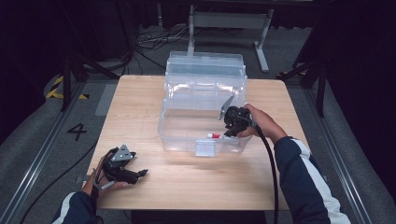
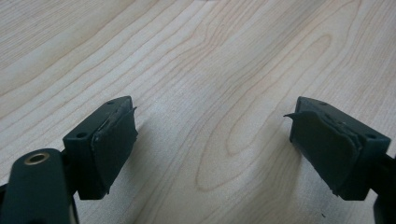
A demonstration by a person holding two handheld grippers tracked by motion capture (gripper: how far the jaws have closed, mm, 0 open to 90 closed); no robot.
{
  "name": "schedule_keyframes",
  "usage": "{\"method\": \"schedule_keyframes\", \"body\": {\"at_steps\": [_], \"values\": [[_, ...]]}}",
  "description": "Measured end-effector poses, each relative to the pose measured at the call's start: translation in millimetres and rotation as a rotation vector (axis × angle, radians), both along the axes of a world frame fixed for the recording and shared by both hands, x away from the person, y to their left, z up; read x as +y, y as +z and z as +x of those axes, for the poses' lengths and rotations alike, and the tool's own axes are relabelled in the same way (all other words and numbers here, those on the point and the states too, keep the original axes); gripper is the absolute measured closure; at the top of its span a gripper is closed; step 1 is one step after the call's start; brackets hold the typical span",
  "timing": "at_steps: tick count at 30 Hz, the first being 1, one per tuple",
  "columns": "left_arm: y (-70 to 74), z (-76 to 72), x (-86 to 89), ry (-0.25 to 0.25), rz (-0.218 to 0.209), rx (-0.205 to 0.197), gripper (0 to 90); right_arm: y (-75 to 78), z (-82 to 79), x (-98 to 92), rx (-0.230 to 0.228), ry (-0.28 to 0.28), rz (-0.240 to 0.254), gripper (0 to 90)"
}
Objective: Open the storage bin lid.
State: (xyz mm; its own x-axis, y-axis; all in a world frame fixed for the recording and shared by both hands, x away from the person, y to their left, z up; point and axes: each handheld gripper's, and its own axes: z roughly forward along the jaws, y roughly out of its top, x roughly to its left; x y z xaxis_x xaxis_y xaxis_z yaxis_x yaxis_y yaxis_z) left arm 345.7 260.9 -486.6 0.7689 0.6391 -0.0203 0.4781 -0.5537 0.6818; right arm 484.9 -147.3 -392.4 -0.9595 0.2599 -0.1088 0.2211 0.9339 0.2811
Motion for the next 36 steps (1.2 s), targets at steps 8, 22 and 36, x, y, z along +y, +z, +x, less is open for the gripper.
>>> {"method": "schedule_keyframes", "body": {"at_steps": [8,22,36], "values": [[0.3,0.8,-0.7,0.001,0.003,0.0,14.5,10.9,-4.4,-9.5,-0.033,0.0,0.084,62.9],[4.0,3.0,-3.6,-0.003,0.035,0.023,15.2,19.4,-12.6,-23.5,-0.08,-0.019,0.154,59.1],[10.1,8.6,-13.8,-0.025,0.043,0.0,20.0,26.9,-20.4,-37.5,-0.152,-0.038,0.282,55.1]]}}
